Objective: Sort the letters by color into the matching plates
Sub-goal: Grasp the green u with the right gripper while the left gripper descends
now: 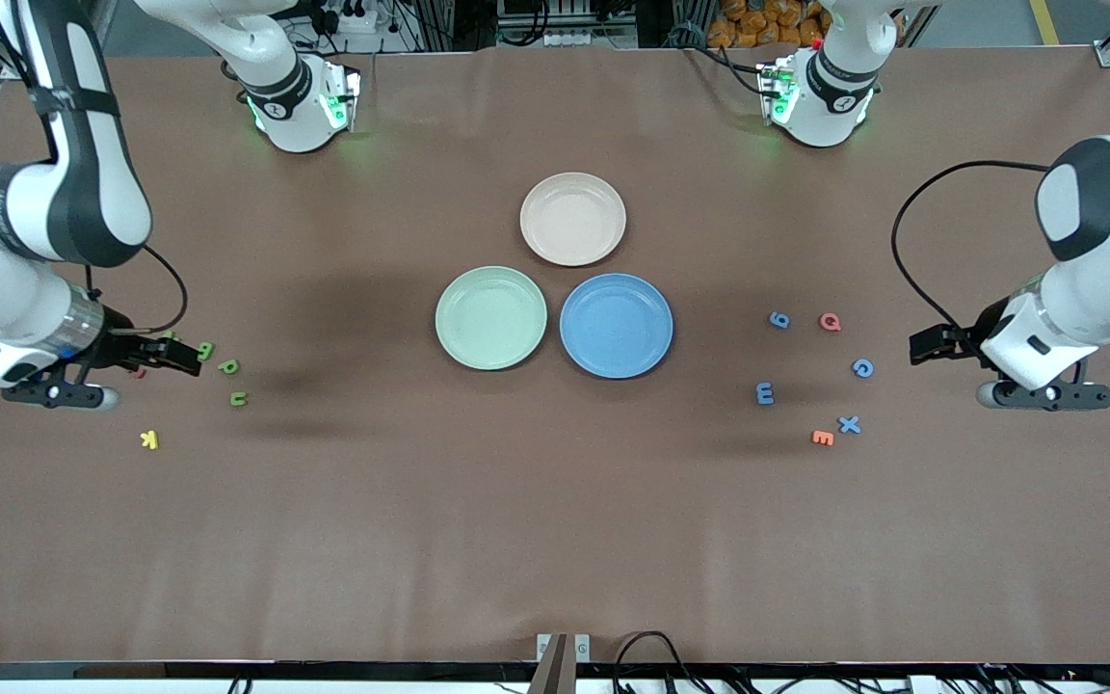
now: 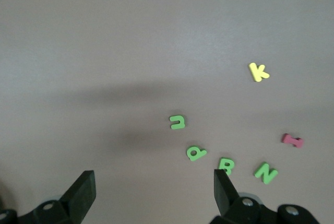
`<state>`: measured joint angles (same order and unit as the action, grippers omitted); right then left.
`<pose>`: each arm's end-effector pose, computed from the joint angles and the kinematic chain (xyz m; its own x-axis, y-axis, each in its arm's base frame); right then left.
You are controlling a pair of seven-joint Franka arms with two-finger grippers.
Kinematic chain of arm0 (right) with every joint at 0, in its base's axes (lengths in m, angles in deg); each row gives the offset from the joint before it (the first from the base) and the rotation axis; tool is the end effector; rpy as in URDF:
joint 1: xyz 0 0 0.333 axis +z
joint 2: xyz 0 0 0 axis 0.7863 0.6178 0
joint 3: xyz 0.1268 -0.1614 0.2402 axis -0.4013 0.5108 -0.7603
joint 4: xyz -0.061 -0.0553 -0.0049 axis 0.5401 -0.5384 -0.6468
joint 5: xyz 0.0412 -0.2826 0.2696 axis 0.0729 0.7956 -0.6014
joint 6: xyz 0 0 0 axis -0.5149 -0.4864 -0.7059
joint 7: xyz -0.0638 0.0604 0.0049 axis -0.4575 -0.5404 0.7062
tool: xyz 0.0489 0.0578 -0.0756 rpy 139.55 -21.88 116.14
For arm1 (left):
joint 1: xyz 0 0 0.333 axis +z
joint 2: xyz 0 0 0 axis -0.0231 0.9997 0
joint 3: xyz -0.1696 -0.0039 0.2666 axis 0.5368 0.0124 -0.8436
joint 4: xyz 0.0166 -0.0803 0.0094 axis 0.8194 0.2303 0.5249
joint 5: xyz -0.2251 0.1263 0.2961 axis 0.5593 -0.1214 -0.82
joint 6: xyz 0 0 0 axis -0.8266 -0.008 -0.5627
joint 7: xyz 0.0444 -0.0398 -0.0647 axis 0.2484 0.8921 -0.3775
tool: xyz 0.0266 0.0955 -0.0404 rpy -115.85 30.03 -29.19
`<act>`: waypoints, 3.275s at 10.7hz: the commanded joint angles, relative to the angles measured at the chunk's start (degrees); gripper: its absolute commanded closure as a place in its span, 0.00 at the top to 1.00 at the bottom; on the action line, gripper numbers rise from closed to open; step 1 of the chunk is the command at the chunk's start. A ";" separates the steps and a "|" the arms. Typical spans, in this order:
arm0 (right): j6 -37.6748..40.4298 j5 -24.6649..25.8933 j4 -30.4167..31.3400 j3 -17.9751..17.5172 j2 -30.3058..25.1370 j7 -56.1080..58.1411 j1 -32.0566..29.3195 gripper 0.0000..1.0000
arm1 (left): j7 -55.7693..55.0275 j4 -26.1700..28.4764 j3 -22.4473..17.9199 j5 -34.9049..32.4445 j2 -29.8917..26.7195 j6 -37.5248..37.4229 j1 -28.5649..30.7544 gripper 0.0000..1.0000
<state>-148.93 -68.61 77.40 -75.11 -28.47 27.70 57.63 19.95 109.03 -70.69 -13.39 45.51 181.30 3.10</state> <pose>0.5984 -0.0324 0.3783 0.9949 -0.0989 -0.0201 -0.0995 -0.9944 -0.0350 0.6176 -0.0237 0.4299 0.9975 -0.0493 -0.0501 -0.0483 -0.9986 0.0209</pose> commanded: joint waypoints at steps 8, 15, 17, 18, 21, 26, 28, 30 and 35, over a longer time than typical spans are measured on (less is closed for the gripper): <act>-23.72 -0.98 10.44 -4.59 9.93 -0.98 -4.64 1.00 | 0.80 3.10 0.45 -0.71 0.06 4.28 1.03 1.00; -28.55 -0.98 10.53 -7.42 15.29 -2.04 -8.51 1.00 | 0.36 5.38 0.45 -0.54 1.99 9.82 0.77 1.00; -29.00 -0.98 10.44 -7.42 16.00 -2.74 -8.43 1.00 | 0.18 5.73 0.45 -0.45 3.13 11.84 0.68 1.00; -29.09 -0.89 10.26 -8.11 16.26 -4.22 -8.43 1.00 | 0.10 6.26 0.45 -0.45 3.57 13.42 0.68 1.00; -29.17 -0.89 9.91 -8.65 16.70 -5.82 -8.25 1.00 | 0.10 7.67 0.45 -0.27 5.24 17.73 0.68 1.00; -29.26 -0.54 9.74 -8.65 17.40 -5.82 -8.52 0.91 | 0.01 8.98 0.45 -0.27 10.86 27.03 0.33 1.00; -30.92 -0.45 9.39 -8.65 18.10 -5.82 -8.52 0.86 | 0.01 9.77 0.45 -0.36 12.71 30.30 0.33 1.00; -31.11 -0.19 9.12 -8.56 18.46 -5.82 -8.60 0.79 | 0.01 9.78 0.45 -0.45 14.55 31.97 0.33 1.00; -31.02 0.78 8.94 -8.47 18.81 -5.56 -9.57 0.37 | 0.01 9.78 0.45 -0.71 18.69 36.28 0.33 0.99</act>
<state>-179.67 -68.80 87.24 -82.84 -10.87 22.67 49.47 19.95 118.82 -70.41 -13.39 62.69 215.29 3.31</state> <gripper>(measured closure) 0.374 0.000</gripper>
